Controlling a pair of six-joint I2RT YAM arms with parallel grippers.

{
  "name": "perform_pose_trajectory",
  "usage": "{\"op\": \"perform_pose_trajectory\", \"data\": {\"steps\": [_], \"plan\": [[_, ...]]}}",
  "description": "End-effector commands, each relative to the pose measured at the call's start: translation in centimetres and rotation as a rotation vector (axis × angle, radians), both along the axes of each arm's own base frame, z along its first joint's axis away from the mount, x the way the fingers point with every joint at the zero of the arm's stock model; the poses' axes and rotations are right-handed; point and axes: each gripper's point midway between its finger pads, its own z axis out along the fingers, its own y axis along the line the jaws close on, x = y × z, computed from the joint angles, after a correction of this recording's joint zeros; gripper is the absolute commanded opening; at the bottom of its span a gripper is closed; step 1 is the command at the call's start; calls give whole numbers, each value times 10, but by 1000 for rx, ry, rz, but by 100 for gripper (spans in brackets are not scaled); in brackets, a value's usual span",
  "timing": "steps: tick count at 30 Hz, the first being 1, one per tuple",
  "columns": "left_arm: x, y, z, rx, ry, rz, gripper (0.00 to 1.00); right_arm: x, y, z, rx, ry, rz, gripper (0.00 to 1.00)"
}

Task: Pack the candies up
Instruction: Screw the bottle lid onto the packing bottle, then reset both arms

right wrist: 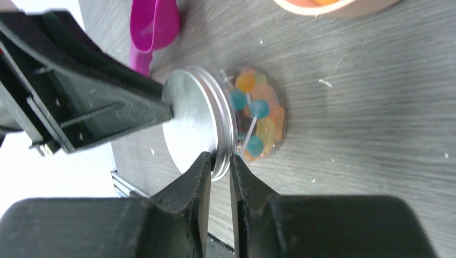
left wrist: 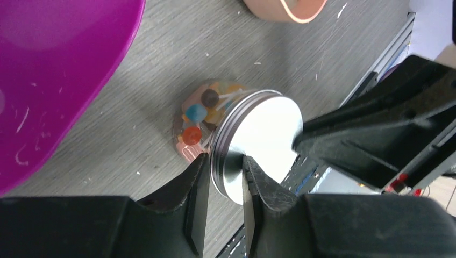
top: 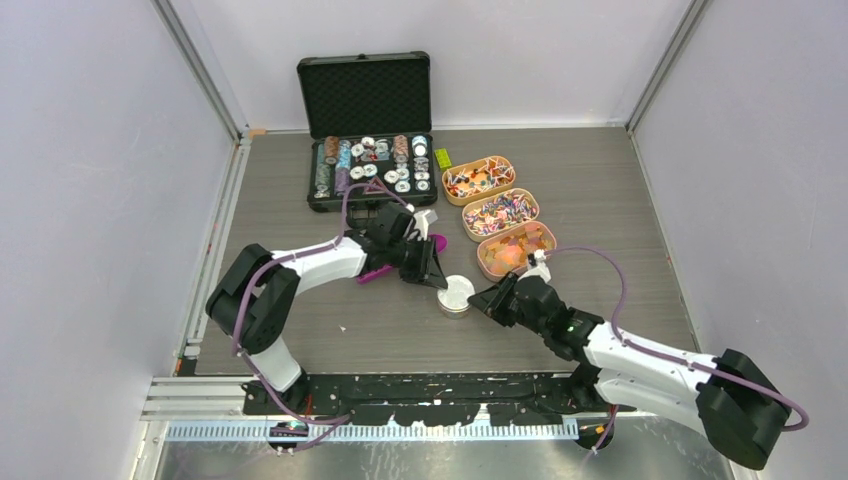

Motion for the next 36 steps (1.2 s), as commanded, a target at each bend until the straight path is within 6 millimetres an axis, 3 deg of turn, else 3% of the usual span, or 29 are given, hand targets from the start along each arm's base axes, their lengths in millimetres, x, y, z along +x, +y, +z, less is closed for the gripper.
{"op": "perform_pose_trajectory", "data": {"steps": [1, 6, 10, 14, 18, 20, 21, 22, 24, 29, 36], "plan": [[11, 8, -21, 111, -62, 20, 30, -30, -12, -19, -94, 105, 56, 22], [19, 0, 23, 67, -127, 0, 47, -21, -26, 14, -145, 22, 21, 40], [24, 3, 71, 48, -212, 0, 60, -18, -38, 44, -200, -50, 21, 72], [25, 17, 126, 42, -338, 19, 67, -15, -55, 80, -313, -113, 31, 75], [24, 43, 171, 74, -487, 62, 83, -6, -98, 116, -525, -164, -59, 76], [24, 57, 195, 86, -574, 93, 87, -1, -120, 142, -606, -201, -130, 76], [23, 65, 207, 88, -614, 114, 96, 1, -129, 157, -637, -225, -158, 76], [23, 73, 218, 95, -653, 138, 99, 3, -135, 177, -650, -258, -178, 76], [19, 89, 237, 102, -719, 177, 100, 4, -145, 200, -678, -302, -194, 77], [-1, 121, 264, 90, -815, 241, 100, -3, -161, 239, -634, -363, -248, 77], [-23, 146, 258, 40, -841, 323, 100, -17, -161, 240, -519, -438, -215, 77]]}}
